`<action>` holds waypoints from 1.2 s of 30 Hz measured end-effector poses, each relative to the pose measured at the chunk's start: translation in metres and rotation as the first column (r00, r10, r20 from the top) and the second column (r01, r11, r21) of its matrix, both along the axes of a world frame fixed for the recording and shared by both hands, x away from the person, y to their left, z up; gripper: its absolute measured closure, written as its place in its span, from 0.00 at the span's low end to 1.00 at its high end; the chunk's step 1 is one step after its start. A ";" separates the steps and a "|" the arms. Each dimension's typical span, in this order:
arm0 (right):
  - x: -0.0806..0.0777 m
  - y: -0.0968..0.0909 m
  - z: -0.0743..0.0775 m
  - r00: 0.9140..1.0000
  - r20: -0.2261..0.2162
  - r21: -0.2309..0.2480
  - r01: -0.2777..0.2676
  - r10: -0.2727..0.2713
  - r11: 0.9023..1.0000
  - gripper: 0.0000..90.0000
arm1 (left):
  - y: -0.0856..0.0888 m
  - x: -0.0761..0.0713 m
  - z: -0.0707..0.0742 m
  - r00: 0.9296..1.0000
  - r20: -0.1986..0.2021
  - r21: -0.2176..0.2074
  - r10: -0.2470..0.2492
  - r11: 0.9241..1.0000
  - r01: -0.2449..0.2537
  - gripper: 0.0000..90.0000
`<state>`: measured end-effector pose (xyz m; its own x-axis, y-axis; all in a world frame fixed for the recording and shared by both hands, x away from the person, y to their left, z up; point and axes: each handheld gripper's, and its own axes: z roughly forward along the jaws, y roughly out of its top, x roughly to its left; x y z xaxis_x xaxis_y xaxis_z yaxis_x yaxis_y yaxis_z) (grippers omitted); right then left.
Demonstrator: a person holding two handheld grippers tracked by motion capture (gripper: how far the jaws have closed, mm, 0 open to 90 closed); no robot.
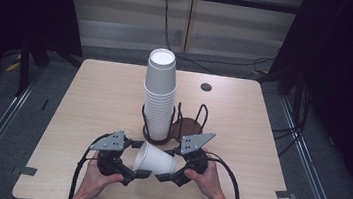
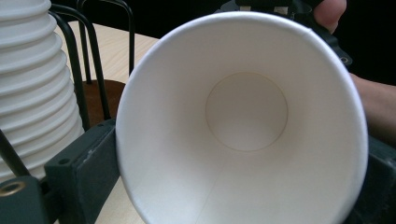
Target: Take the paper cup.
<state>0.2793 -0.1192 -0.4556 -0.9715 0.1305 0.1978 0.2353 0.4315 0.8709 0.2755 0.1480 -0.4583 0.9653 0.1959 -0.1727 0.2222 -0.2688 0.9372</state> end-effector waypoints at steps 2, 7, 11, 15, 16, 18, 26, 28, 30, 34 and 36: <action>0.000 0.000 0.000 1.000 0.000 -0.004 -0.003 0.003 1.000 0.26 | 0.001 0.001 0.000 1.000 -0.014 -0.002 -0.008 1.000 0.008 0.07; 0.000 0.000 0.000 1.000 -0.004 0.001 -0.011 0.011 1.000 0.26 | 0.004 0.001 0.001 1.000 -0.020 -0.006 -0.020 1.000 0.020 0.10; 0.000 0.000 -0.001 1.000 -0.004 0.002 -0.014 0.014 1.000 0.26 | 0.006 0.001 0.003 0.999 -0.023 -0.013 -0.024 1.000 0.024 0.12; 0.000 0.001 -0.002 1.000 0.002 0.004 -0.006 0.006 1.000 0.25 | 0.007 0.000 0.003 1.000 -0.019 -0.011 -0.017 1.000 0.017 0.13; 0.000 0.001 -0.002 1.000 0.002 0.004 -0.006 0.006 1.000 0.25 | 0.007 0.000 0.004 1.000 -0.020 -0.012 -0.017 1.000 0.016 0.13; 0.000 0.002 -0.002 1.000 0.005 0.008 -0.004 0.004 1.000 0.24 | 0.007 -0.001 0.004 1.000 -0.019 -0.004 -0.014 1.000 0.014 0.14; 0.000 0.001 -0.002 1.000 0.010 0.025 0.016 -0.017 1.000 0.21 | 0.009 -0.002 0.005 1.000 -0.015 0.020 0.009 1.000 -0.008 0.14; 0.000 0.000 -0.002 1.000 0.010 0.035 0.022 -0.023 0.999 0.19 | 0.011 -0.002 0.006 1.000 -0.013 0.032 0.016 0.999 -0.016 0.14; 0.000 -0.001 -0.001 0.999 0.014 0.043 0.034 -0.034 0.999 0.17 | 0.012 -0.002 0.006 1.000 -0.018 0.024 0.020 1.000 -0.020 0.14; -0.001 -0.002 -0.001 0.998 0.023 0.055 0.056 -0.058 0.997 0.15 | 0.014 -0.001 0.006 0.999 -0.021 0.039 0.037 0.999 -0.036 0.14; -0.001 -0.003 -0.001 0.997 0.027 0.062 0.068 -0.070 0.996 0.15 | 0.014 -0.001 0.007 0.999 -0.023 0.046 0.039 0.998 -0.038 0.14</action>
